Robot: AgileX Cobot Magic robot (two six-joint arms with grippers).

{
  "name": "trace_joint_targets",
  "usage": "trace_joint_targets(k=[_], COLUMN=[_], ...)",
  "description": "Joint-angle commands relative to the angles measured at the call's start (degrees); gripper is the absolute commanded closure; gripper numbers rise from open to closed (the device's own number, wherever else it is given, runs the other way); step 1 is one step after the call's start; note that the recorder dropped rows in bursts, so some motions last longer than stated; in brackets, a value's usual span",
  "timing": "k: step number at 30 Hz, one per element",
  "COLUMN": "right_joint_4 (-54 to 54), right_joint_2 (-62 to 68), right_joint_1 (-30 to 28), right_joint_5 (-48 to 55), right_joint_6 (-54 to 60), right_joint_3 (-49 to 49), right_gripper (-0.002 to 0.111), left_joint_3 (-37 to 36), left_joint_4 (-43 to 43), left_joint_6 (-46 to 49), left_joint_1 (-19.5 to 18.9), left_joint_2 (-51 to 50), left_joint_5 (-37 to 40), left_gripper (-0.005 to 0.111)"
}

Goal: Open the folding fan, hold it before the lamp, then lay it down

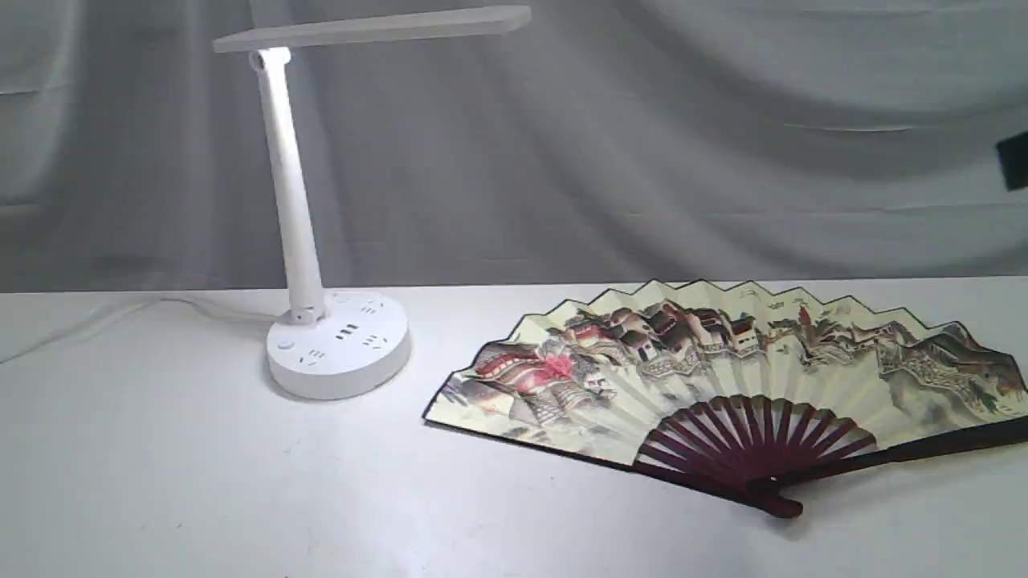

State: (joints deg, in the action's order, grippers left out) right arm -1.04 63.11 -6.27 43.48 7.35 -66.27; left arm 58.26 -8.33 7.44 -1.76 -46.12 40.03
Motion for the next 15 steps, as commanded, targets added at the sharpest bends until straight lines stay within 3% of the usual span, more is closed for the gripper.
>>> trace_joint_targets(k=[1,15], right_joint_4=[-0.43,-1.99], right_joint_2=[-7.13,-36.23], right_joint_1=[0.08,0.08], right_joint_5=[0.95,6.69], right_joint_6=[-0.21,0.28], right_joint_3=[0.2,0.2], right_gripper=[0.108,0.108], left_joint_3=[-0.23,-0.23], left_joint_4=[-1.54,-1.06], left_joint_6=[0.05,0.41], left_joint_1=[0.0,0.0], left_joint_2=[6.59,34.08], left_joint_5=[0.44,3.89], left_gripper=[0.107,0.107])
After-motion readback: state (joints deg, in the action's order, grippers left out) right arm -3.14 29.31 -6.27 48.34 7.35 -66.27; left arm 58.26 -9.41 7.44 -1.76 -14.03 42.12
